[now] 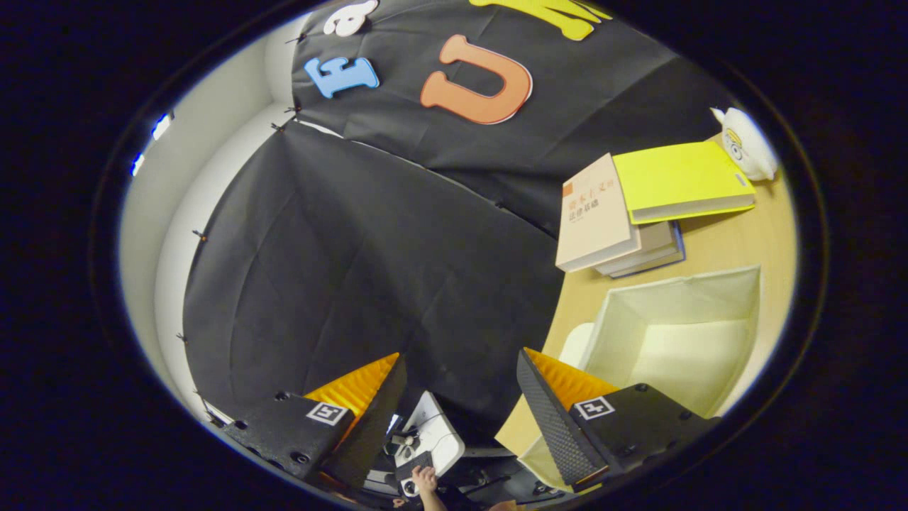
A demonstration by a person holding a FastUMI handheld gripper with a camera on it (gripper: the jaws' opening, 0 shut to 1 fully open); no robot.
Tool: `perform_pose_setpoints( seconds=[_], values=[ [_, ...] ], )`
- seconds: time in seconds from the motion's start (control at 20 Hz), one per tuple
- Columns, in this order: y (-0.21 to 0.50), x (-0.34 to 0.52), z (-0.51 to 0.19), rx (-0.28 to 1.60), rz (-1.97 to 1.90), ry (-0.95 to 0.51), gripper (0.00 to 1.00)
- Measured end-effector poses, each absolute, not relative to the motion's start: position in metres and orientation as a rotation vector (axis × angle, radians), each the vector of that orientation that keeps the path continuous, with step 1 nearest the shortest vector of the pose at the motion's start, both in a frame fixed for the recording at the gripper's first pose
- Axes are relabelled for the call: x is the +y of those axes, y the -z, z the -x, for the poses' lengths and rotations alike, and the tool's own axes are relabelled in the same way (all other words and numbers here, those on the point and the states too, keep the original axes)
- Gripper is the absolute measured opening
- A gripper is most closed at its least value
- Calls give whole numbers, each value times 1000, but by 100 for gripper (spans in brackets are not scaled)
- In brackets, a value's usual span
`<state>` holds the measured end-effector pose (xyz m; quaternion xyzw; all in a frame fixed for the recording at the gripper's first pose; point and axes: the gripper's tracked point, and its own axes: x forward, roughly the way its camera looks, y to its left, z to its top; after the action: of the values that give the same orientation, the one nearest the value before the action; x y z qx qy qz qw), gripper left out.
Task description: Open the storage box then place both shoes into the box .Put the left shoe in first, then the right shoe, with the right side of both shoes facing outward in a uniform manner.
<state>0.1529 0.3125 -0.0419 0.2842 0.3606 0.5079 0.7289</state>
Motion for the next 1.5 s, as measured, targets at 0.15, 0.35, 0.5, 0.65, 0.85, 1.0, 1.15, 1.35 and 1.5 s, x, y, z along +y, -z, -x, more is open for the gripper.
perform_pose_setpoints(
  seconds=[0.15,0.35,0.5,0.65,0.85,1.0,1.15,1.35,1.5],
  values=[
    [57,273,-165,785,-598,-1028,100],
    [80,204,-182,792,-545,-893,100],
    [92,149,-195,800,-551,-801,100],
    [112,93,-207,823,-530,-697,100],
    [153,27,-212,896,-398,-530,100],
    [179,-10,-211,934,-303,-480,100],
    [202,-43,-211,1000,-276,-446,100],
    [230,-79,-214,1065,-248,-430,100],
    [255,-94,-211,1141,-246,-426,98]
  ],
)
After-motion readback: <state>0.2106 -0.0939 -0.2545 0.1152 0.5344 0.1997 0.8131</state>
